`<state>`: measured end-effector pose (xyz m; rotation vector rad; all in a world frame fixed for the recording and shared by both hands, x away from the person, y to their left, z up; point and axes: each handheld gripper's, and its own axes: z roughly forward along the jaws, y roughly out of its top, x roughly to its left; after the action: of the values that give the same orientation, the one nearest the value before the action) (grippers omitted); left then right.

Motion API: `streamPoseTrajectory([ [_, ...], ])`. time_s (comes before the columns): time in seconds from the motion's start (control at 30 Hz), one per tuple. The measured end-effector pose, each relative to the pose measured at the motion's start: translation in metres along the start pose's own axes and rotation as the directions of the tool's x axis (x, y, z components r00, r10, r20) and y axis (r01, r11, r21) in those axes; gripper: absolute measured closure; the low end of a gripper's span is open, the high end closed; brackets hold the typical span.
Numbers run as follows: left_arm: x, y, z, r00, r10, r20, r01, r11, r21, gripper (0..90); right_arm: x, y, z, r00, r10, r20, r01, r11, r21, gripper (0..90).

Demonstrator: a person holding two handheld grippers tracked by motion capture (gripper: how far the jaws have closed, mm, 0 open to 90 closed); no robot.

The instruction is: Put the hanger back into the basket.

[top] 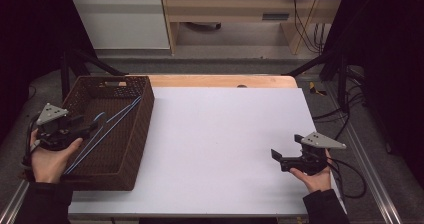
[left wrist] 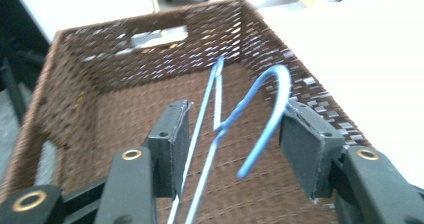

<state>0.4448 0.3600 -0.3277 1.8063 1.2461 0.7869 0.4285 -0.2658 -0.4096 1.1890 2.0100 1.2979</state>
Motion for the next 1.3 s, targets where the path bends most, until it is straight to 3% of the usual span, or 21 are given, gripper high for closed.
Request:
streamPoseTrajectory([
  [0.27,-0.026,0.010,-0.016,0.9989,0.026,0.040,-0.023,0.9970,-0.074,34.5,0.000,0.000,-0.001,1.0000,-0.001,-0.001,0.001,1.000,-0.005,0.6],
  [0.43,-0.046,0.012,-0.020,0.9941,0.046,0.098,-0.034,0.9916,-0.125,27.9,0.000,0.001,-0.001,1.0000,-0.002,-0.002,0.002,1.000,-0.011,0.6],
  [0.53,-0.060,0.012,-0.019,0.9883,0.058,0.141,-0.035,0.9874,-0.154,23.9,0.000,0.001,-0.002,1.0000,-0.001,-0.007,0.001,1.000,-0.016,0.6],
  [0.7,-0.085,0.007,-0.014,0.9682,0.076,0.238,-0.030,0.9814,-0.189,18.5,0.000,0.001,-0.003,0.9999,-0.001,-0.012,0.001,1.000,-0.028,0.6],
  [1.0,-0.121,-0.013,0.010,0.9379,0.114,0.328,-0.065,0.9854,-0.157,13.6,0.000,0.001,-0.006,0.9998,-0.009,-0.017,0.008,0.999,-0.044,0.6],
  [1.13,-0.127,-0.022,0.017,0.9326,0.105,0.345,-0.057,0.9874,-0.148,13.3,0.000,0.001,-0.007,0.9998,-0.009,-0.019,0.008,0.999,-0.051,0.6],
  [1.3,-0.127,-0.028,0.021,0.9323,0.102,0.347,-0.054,0.9880,-0.145,13.8,0.000,-0.001,-0.008,0.9998,-0.008,-0.017,0.007,0.999,-0.052,0.6],
])
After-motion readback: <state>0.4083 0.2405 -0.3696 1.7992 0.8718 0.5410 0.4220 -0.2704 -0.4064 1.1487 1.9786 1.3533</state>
